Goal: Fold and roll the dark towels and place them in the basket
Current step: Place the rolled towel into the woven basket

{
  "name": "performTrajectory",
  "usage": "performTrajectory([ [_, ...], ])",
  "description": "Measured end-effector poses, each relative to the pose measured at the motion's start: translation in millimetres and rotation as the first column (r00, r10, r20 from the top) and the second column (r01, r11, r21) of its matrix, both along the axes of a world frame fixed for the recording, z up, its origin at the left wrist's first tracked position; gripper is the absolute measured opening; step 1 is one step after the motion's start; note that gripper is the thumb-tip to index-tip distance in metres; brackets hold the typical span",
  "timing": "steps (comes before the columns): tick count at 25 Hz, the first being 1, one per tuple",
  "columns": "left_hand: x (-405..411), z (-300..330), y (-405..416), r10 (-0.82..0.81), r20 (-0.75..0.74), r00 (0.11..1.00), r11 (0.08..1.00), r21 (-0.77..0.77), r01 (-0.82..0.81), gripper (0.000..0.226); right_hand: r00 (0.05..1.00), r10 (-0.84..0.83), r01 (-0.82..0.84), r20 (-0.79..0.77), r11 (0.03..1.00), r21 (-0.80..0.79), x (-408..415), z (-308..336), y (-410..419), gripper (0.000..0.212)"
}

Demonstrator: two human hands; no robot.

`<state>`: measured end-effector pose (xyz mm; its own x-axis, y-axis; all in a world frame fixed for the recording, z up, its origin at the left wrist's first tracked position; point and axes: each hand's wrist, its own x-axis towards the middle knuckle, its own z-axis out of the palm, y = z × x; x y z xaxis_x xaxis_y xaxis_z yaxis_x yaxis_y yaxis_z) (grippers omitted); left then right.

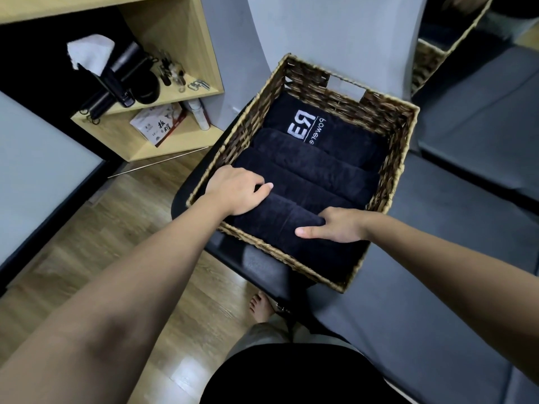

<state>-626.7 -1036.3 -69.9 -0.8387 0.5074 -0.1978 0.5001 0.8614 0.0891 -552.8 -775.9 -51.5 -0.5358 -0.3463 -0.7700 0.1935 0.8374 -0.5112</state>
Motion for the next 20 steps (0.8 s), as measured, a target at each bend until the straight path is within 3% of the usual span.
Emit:
performTrajectory([
  [7,-1.3,6.9,3.0,0.021,0.056,0.998,0.999,-0.035,-0.019,0.053,0.999,0.039,-0.039,-0.014,0.999,0.028,1.5,11.5,-2.8,0.099],
  [12,0.6,22.7,15.8,0.094,0.173,0.98,0.996,-0.019,-0.092,0.052,0.965,0.064,-0.031,-0.253,0.991,0.132,10.2,21.1,-2.3,0.084],
  [20,24.7,49.7,43.6,0.103,0.193,0.976,0.98,0.15,-0.133,0.054,0.852,-0.009,0.073,-0.524,0.992,0.103,11.2,42.1,10.6,0.069],
])
